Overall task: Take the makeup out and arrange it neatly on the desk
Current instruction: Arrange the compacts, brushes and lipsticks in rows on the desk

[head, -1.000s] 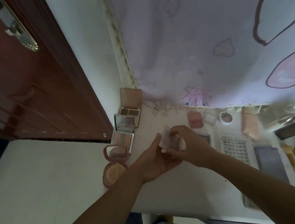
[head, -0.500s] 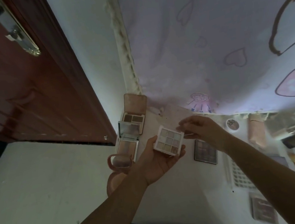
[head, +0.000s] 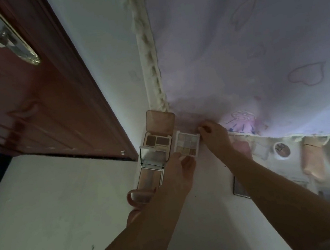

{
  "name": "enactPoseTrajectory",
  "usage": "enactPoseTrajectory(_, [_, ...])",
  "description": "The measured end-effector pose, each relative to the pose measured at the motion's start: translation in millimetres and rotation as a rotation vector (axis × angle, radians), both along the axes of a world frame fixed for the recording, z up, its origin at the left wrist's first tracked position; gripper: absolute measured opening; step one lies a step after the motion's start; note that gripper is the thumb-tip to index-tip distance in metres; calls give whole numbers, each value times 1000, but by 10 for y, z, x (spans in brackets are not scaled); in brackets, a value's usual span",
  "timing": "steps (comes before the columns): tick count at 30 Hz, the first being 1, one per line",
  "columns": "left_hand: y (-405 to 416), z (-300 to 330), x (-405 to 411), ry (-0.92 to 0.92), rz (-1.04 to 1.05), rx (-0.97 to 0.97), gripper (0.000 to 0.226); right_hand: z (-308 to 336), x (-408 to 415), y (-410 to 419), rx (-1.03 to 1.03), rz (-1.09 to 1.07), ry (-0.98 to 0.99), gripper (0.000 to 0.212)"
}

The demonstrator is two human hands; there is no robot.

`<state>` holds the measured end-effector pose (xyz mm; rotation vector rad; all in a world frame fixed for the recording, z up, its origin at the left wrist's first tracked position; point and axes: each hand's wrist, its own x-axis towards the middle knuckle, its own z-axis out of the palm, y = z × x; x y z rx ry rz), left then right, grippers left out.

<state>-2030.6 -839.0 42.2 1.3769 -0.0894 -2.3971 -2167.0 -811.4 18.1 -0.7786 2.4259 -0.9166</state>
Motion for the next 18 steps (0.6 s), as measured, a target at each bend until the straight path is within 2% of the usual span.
enactPoseTrajectory(7, [-6,-80,28,-59,-80,-49,21,-66,-21,-79,107,31,47,22])
enactPoseTrajectory(10, [19,-41,36,-89,-96,-63,21,-10,-29,-47,140,48,4,22])
enactPoseTrajectory(14, [150,-2,55,-160,-181,-114,20,261,-137,305,75,20,-86,19])
enactPoseTrajectory(16, [307,-21,41,-175,-297,-155,15,441,-177,669,149,108,-92,20])
enactPoseTrajectory(18, [508,-40,1,-199,-463,-223,14,513,-165,1079,336,289,26,23])
